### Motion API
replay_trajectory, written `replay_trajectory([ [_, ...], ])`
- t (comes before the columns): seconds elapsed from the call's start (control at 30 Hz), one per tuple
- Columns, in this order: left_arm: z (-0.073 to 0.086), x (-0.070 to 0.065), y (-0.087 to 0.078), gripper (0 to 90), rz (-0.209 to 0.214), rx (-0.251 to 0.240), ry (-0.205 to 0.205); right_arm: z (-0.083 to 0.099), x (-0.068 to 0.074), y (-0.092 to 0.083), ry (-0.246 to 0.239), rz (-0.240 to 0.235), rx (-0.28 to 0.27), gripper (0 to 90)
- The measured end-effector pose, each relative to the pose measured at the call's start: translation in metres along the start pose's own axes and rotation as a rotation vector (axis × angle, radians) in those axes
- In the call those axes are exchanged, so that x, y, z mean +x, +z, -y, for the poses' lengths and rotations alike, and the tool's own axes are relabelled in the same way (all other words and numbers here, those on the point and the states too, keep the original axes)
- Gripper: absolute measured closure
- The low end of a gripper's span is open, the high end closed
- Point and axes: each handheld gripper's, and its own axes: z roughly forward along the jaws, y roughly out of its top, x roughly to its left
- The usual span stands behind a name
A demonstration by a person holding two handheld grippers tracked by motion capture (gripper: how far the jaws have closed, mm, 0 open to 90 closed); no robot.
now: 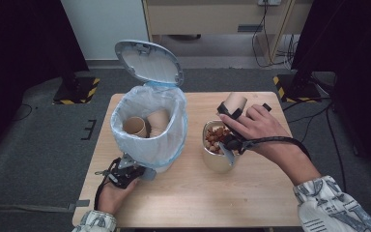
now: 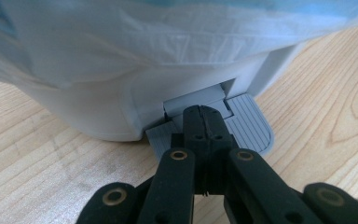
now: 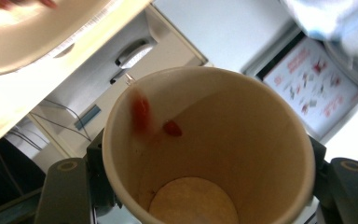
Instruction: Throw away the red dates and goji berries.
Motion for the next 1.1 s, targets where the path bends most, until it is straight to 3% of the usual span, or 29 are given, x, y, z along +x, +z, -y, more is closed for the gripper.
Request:
replay_trajectory([
  [0.03, 0.000, 0.000, 0.000, 90.0, 0.000, 0.000, 0.000, 0.004, -0.001, 0.002, 0.042, 0.011, 0.007, 31.8],
  [0.1, 0.000, 0.000, 0.000, 90.0, -0.001, 0.000, 0.001, 0.006, -0.002, 0.002, 0.052, 0.016, 0.010, 31.8],
  [0.23, 0.000, 0.000, 0.000, 90.0, 0.002, 0.000, 0.000, 0.002, -0.003, 0.001, 0.035, 0.019, -0.006, 31.8],
  [0.3, 0.000, 0.000, 0.000, 90.0, 0.000, 0.000, 0.002, 0.005, -0.003, 0.001, 0.059, 0.023, 0.001, 31.7],
  [0.5, 0.000, 0.000, 0.000, 90.0, 0.001, 0.001, -0.001, 0.006, -0.002, -0.002, 0.035, 0.028, -0.004, 31.7],
  [0.57, 0.000, 0.000, 0.000, 90.0, -0.002, 0.001, 0.002, 0.013, -0.005, -0.001, 0.072, 0.040, 0.024, 31.6],
  [0.7, 0.000, -0.001, 0.000, 90.0, -0.005, 0.001, 0.002, 0.001, 0.003, 0.000, 0.017, 0.002, -0.027, 31.7],
  [0.77, 0.000, 0.000, 0.000, 90.0, 0.000, -0.001, 0.000, 0.002, 0.004, 0.000, 0.060, 0.000, -0.033, 31.7],
  [0.8, 0.000, -0.001, 0.000, 90.0, -0.006, 0.001, 0.002, 0.006, 0.003, 0.000, 0.124, 0.001, -0.036, 31.6],
  [0.83, 0.000, -0.001, 0.000, 90.0, -0.006, 0.001, 0.002, 0.006, 0.003, 0.000, 0.124, 0.001, -0.036, 31.6],
  [0.87, 0.000, 0.000, 0.000, 90.0, -0.001, -0.003, -0.004, 0.010, 0.004, 0.000, 0.171, 0.000, -0.053, 31.6],
  [0.9, 0.000, 0.000, 0.000, 90.0, -0.001, -0.003, -0.004, 0.010, 0.004, 0.000, 0.171, 0.000, -0.053, 31.6],
  [0.93, 0.000, 0.000, 0.000, 90.0, -0.002, -0.002, -0.004, 0.013, 0.006, 0.000, 0.214, -0.008, -0.060, 31.5],
  [0.97, 0.000, -0.001, 0.000, 90.0, -0.003, -0.002, -0.003, 0.013, 0.006, 0.000, 0.214, -0.008, -0.060, 31.5],
  [1.1, 0.000, 0.000, 0.000, 90.0, 0.000, -0.002, -0.005, 0.020, 0.005, 0.001, 0.298, -0.015, -0.065, 31.3],
])
